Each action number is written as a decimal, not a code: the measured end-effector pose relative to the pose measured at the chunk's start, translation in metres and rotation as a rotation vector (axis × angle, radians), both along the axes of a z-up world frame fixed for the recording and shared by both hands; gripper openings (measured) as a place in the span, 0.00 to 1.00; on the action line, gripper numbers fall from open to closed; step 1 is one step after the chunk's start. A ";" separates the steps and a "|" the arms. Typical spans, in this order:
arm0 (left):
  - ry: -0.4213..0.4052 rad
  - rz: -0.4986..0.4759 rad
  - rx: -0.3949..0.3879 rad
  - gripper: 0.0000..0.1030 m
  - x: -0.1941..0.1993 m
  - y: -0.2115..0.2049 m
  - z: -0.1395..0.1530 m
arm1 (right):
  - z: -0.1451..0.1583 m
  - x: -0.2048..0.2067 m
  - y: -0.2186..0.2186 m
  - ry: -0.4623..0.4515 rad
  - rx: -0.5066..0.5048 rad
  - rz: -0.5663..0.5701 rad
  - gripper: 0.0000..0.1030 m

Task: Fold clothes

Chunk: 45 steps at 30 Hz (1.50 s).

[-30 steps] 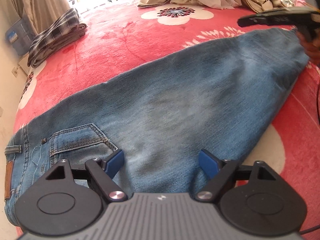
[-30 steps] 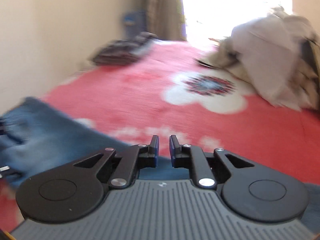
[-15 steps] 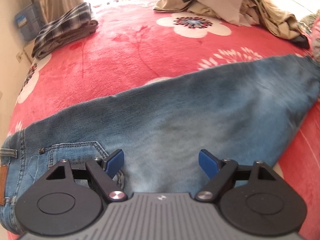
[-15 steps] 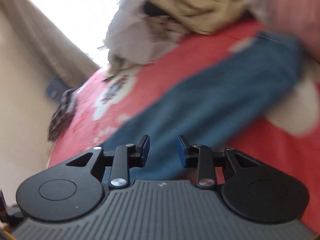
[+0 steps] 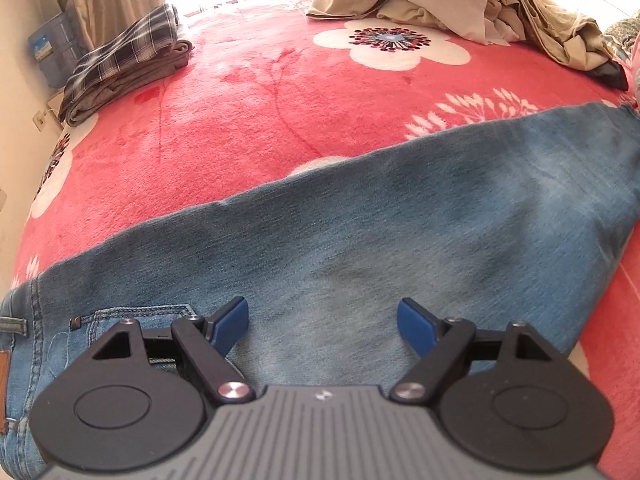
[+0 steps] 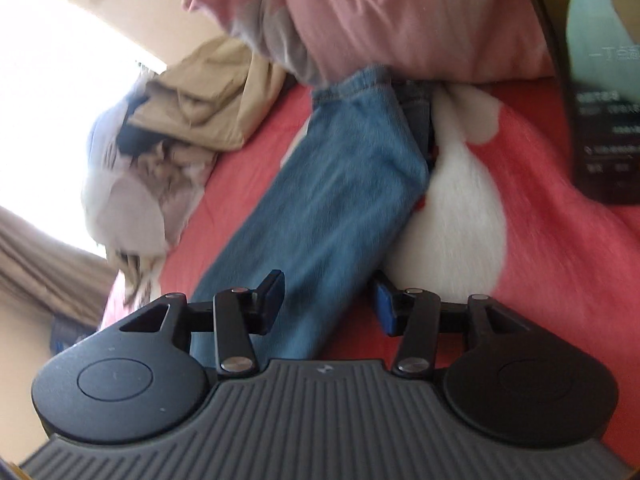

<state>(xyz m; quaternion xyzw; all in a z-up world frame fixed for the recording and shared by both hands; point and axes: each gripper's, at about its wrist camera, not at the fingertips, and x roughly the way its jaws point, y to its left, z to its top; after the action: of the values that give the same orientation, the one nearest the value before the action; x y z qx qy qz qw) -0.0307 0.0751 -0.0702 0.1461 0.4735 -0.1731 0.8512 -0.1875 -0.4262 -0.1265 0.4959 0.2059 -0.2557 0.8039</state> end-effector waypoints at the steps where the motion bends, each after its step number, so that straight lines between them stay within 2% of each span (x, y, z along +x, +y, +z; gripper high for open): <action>1: 0.001 0.000 0.001 0.81 0.000 0.000 -0.001 | -0.001 0.003 -0.001 -0.009 -0.006 -0.011 0.45; 7: -0.001 -0.004 0.002 0.81 0.003 -0.003 -0.002 | -0.007 0.013 -0.005 -0.053 -0.012 -0.051 0.42; 11: -0.005 -0.006 0.001 0.81 0.002 -0.001 -0.002 | -0.008 0.014 -0.011 -0.067 0.006 -0.055 0.14; 13: -0.008 -0.007 0.000 0.81 0.001 -0.001 -0.002 | -0.006 0.013 -0.011 -0.066 0.000 -0.054 0.10; 15: -0.009 -0.009 -0.001 0.81 0.001 -0.001 -0.002 | 0.003 0.015 -0.007 -0.074 -0.046 -0.035 0.07; 19: -0.009 -0.009 -0.003 0.81 0.001 0.000 -0.002 | 0.035 0.029 0.010 -0.092 -0.209 0.064 0.06; 22: -0.010 -0.009 -0.006 0.81 0.001 0.000 -0.002 | 0.065 0.042 0.040 -0.111 -0.405 0.213 0.06; 30: -0.014 -0.006 -0.012 0.81 0.001 0.000 -0.002 | 0.093 0.055 0.209 -0.142 -1.140 0.937 0.06; 34: -0.016 -0.007 -0.013 0.81 0.000 0.001 -0.002 | 0.036 0.033 0.287 -0.060 -1.522 1.367 0.08; 36: -0.017 -0.008 -0.014 0.81 0.000 0.001 -0.002 | 0.010 0.018 0.303 -0.016 -1.689 1.458 0.12; 38: -0.019 -0.009 -0.016 0.81 0.000 0.001 -0.003 | 0.010 0.011 0.303 -0.032 -1.748 1.466 0.11; 39: -0.019 -0.009 -0.017 0.81 0.000 0.001 -0.003 | 0.012 0.009 0.302 -0.039 -1.748 1.470 0.12; 42: -0.021 -0.009 -0.019 0.81 0.000 0.002 -0.003 | 0.043 0.022 0.284 -0.062 -1.424 1.485 0.18; 45: -0.023 -0.015 -0.020 0.81 0.000 0.002 -0.003 | 0.066 0.030 0.268 -0.113 -1.179 1.471 0.20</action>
<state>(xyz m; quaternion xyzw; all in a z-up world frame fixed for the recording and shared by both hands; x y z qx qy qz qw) -0.0312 0.0767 -0.0735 0.1429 0.4608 -0.1825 0.8567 -0.1572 -0.1581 -0.0604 -0.2335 0.2654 0.2771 0.8934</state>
